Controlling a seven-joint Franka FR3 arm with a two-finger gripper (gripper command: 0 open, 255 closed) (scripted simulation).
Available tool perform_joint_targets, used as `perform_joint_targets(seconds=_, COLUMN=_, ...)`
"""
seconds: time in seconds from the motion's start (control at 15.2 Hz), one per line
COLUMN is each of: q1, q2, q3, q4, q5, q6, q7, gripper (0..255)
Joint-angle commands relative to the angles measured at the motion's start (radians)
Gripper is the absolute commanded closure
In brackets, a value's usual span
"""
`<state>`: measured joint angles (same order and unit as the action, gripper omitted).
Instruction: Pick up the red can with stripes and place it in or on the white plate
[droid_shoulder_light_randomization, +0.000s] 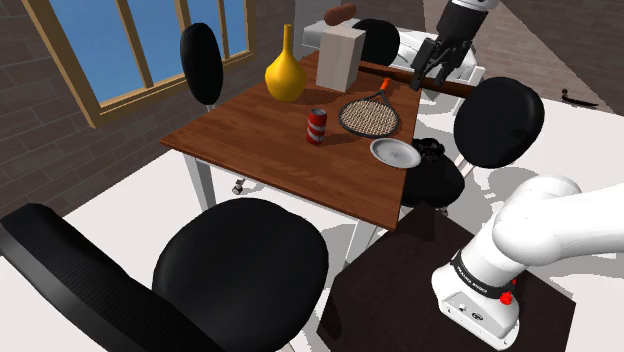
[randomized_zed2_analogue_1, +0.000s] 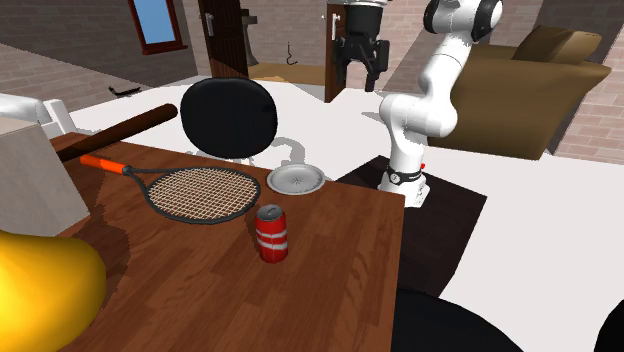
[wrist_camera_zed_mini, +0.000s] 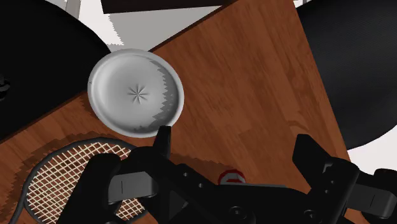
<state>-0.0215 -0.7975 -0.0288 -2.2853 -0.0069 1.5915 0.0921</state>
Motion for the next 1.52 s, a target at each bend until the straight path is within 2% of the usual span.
perform_joint_targets(seconds=0.0, q1=0.0, q2=0.0, q3=0.0, q4=0.0, q5=0.0, q6=0.0, q7=0.0, gripper=0)
perform_joint_targets(seconds=0.73, q1=0.032, q2=0.355, q3=-0.029, q4=0.056, q5=0.059, q6=0.295, q7=-0.04, gripper=0)
perform_joint_targets(seconds=1.45, q1=0.059, q2=0.761, q3=-0.044, q4=0.276, q5=0.157, q6=0.472, q7=-0.109, gripper=0)
